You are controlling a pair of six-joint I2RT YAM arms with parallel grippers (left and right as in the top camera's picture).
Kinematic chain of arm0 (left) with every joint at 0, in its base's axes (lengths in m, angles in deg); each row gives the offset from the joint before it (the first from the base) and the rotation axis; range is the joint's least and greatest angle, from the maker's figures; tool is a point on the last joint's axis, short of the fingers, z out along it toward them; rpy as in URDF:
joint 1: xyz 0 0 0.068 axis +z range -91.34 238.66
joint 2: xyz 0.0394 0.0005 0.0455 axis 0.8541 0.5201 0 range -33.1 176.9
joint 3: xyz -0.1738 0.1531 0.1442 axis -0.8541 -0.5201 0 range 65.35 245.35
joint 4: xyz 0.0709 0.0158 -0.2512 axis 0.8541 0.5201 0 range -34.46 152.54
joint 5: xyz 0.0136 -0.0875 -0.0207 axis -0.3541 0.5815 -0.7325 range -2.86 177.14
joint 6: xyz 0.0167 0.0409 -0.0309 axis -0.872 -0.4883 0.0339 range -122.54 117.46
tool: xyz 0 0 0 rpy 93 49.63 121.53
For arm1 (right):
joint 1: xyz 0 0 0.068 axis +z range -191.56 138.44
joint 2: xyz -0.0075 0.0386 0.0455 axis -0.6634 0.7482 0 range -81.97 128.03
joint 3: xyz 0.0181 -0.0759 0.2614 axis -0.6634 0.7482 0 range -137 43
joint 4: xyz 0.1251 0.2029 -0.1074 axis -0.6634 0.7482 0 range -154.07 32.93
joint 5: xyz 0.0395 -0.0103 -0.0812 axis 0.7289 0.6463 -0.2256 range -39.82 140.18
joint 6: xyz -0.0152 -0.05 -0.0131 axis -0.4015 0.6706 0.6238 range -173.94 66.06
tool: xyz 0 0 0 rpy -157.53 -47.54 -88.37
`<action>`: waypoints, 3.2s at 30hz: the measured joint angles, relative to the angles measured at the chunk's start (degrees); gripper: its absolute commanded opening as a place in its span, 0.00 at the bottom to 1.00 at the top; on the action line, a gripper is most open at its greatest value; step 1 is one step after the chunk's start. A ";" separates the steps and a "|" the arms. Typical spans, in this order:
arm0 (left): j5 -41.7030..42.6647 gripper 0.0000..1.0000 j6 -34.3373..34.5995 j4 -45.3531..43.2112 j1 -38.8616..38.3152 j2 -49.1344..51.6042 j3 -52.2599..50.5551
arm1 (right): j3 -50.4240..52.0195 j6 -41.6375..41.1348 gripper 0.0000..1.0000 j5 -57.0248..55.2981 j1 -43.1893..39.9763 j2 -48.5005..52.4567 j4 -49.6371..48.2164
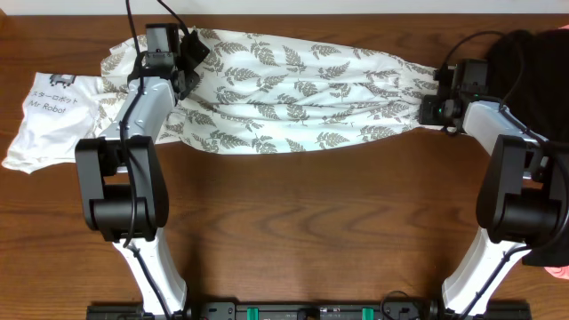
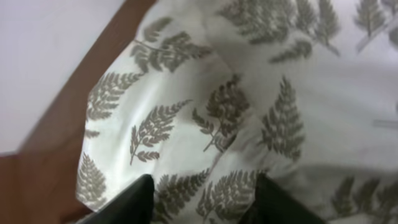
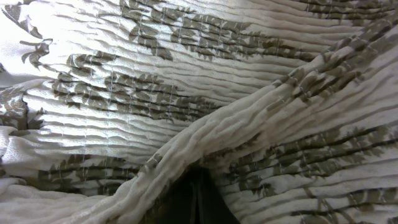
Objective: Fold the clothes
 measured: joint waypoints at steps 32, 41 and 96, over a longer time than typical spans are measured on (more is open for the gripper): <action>7.39 0.61 82.71 27.91 0.22 -16.76 1.86 | 0.00 -0.26 0.15 -0.81 -0.15 0.04 -0.31; 7.10 0.56 94.44 26.12 0.22 -9.57 1.70 | 0.00 -0.26 0.15 -0.83 -0.15 0.04 -0.31; 0.07 0.06 97.44 15.34 0.50 -0.92 1.99 | 0.00 -0.28 0.15 -0.87 -0.15 0.04 -0.26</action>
